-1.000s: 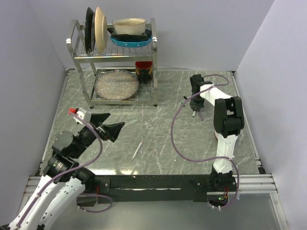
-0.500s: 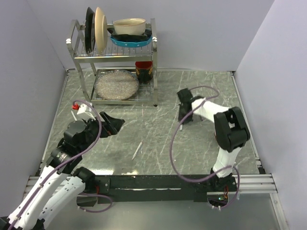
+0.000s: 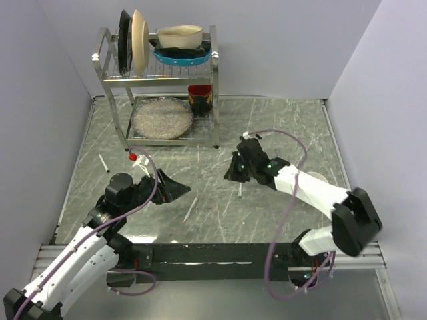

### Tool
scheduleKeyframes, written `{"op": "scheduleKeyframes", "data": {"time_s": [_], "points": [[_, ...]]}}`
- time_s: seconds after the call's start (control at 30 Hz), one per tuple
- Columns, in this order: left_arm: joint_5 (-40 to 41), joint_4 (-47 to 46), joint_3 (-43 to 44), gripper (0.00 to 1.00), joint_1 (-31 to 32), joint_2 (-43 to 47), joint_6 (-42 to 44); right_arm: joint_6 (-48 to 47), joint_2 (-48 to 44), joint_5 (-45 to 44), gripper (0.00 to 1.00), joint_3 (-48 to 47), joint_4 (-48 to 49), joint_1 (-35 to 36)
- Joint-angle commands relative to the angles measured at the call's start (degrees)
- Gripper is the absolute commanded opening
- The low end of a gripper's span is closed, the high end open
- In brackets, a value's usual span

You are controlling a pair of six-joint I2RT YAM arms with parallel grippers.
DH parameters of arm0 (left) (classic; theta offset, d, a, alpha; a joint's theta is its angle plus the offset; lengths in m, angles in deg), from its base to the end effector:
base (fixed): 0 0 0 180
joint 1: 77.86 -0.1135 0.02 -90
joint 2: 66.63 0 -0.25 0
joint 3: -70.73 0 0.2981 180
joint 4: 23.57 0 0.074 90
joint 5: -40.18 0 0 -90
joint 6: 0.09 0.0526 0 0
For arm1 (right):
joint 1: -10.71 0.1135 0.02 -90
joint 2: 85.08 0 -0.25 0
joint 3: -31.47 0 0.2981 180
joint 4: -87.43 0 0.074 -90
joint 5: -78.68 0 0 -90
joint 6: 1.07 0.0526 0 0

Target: Insert the pens into the pen caps

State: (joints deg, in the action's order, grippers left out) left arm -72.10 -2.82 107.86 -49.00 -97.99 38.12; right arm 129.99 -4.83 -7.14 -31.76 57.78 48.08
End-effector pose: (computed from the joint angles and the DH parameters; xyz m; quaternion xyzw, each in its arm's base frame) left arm 0.1845 -0.1244 0.2419 -0.0394 0.7862 -0.5035 0.3563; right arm 0.2754 0.2152 0.1806 0.0164 0.9287 0.2595 0.2644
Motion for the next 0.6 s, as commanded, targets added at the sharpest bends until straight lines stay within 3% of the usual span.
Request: {"op": "scheduleKeyframes", "data": {"time_s": [0.0, 0.17, 0.33, 0.57], "points": [[-3.47, -10.2, -1.44, 0.93, 0.05, -0.98, -3.32, 5.26, -5.54, -2.4, 0.02, -2.07, 3.39, 3.59], [-2.5, -6.35, 0.05, 0.96, 0.05, -1.26, -0.69, -0.17, -0.19, -20.25, 0.18, -8.48, -9.96, 3.07], [2.06, 0.07, 2.25, 0.99, 0.05, 1.56, 3.18, -4.67, 10.95, -26.15, 0.31, -14.29, -17.72, 2.45], [12.52, 8.94, 6.47, 0.99, 0.05, 0.33, 2.31, -7.57, 19.33, -23.88, 0.36, -17.55, -19.58, -0.53]]}}
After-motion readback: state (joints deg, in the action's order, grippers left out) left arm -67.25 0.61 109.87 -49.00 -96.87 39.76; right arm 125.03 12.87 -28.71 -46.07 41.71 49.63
